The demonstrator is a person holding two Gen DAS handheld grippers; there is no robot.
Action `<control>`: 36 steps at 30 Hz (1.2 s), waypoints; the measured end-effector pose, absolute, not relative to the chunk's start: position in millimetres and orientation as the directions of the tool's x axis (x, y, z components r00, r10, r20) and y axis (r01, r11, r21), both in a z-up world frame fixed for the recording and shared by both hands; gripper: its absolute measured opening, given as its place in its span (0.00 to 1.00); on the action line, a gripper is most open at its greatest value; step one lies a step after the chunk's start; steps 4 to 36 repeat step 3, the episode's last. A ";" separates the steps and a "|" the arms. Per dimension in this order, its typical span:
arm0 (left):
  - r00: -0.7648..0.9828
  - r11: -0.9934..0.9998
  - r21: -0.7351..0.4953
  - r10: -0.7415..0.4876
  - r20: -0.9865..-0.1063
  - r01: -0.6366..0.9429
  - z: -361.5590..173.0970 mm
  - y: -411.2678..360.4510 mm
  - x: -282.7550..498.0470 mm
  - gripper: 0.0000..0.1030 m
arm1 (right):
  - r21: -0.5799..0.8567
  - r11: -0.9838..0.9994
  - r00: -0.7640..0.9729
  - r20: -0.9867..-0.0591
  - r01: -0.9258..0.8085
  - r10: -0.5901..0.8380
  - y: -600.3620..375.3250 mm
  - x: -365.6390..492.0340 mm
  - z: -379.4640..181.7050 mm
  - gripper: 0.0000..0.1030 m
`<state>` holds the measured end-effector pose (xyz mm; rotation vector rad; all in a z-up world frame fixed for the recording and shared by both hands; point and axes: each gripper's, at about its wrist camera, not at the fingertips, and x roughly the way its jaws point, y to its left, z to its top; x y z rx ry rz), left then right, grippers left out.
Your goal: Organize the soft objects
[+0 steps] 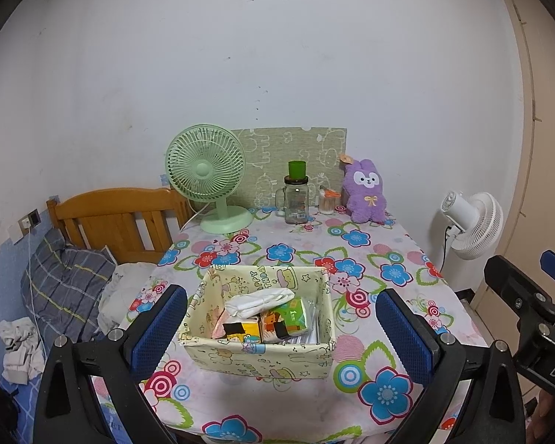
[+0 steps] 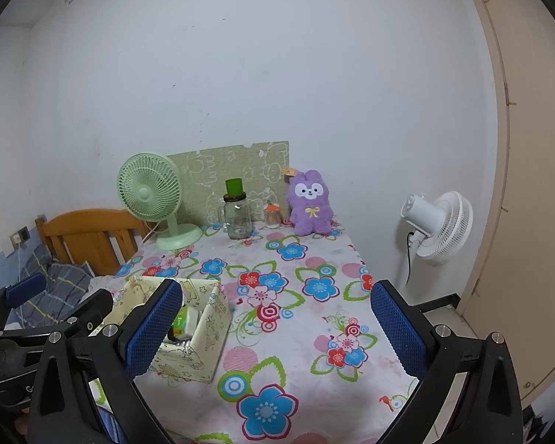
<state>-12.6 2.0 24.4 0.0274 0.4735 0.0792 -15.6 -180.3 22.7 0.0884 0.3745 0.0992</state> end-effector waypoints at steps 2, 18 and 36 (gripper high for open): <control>0.887 0.997 0.042 0.082 -0.454 -0.070 24.1 2.0 -12.7 1.00 | 0.106 0.991 0.925 -0.361 -0.081 0.114 -180.4 -15.1 22.6 1.00; 0.887 0.997 0.043 0.082 -0.454 -0.070 24.4 2.7 -12.6 1.00 | 0.107 0.991 0.925 -0.361 -0.081 0.115 -180.3 -15.0 22.5 1.00; 0.887 0.997 0.043 0.082 -0.454 -0.070 24.4 2.7 -12.6 1.00 | 0.107 0.991 0.925 -0.361 -0.081 0.115 -180.3 -15.0 22.5 1.00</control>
